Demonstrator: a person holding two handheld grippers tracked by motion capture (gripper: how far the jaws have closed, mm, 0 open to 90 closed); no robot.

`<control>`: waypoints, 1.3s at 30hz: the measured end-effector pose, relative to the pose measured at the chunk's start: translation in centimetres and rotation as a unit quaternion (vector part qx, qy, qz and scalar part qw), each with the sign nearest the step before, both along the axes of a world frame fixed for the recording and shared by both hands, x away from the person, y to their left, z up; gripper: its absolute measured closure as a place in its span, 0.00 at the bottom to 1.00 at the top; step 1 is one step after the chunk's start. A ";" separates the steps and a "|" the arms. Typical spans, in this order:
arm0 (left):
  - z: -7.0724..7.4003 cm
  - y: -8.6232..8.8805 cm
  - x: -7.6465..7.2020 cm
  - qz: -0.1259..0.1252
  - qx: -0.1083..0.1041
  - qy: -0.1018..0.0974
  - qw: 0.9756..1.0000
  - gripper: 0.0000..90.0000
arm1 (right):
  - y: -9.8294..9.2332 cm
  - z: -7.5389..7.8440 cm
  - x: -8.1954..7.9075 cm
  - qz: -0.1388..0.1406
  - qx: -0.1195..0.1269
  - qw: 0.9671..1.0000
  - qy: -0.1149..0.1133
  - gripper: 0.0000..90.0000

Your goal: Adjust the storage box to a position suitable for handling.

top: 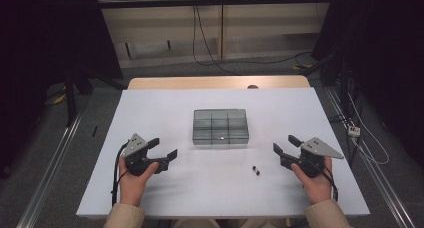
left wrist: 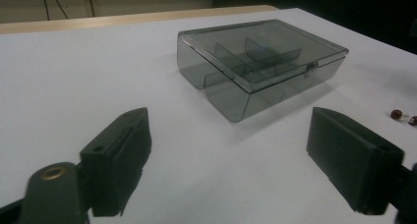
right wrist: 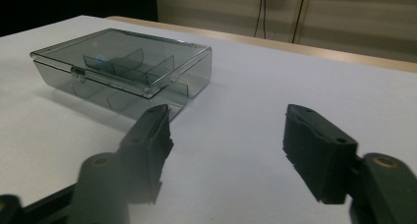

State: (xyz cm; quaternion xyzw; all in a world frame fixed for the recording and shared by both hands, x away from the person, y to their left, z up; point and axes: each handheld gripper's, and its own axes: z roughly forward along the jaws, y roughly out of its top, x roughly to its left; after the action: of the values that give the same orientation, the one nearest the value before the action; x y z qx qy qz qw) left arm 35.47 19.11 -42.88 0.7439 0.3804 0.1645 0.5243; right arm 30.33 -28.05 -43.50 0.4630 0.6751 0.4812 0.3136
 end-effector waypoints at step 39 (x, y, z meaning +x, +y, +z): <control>-3.2 -7.1 8.5 0.022 0.103 0.113 0.988 1.00 | 6.2 -2.6 9.3 0.043 -0.037 0.989 0.140 1.00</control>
State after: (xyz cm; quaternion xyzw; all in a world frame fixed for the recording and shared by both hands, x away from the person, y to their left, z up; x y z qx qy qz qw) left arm 43.97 11.99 -46.04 0.7991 0.4348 0.1295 0.3946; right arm 39.64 -21.86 -46.14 0.4843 0.7489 0.3997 0.2119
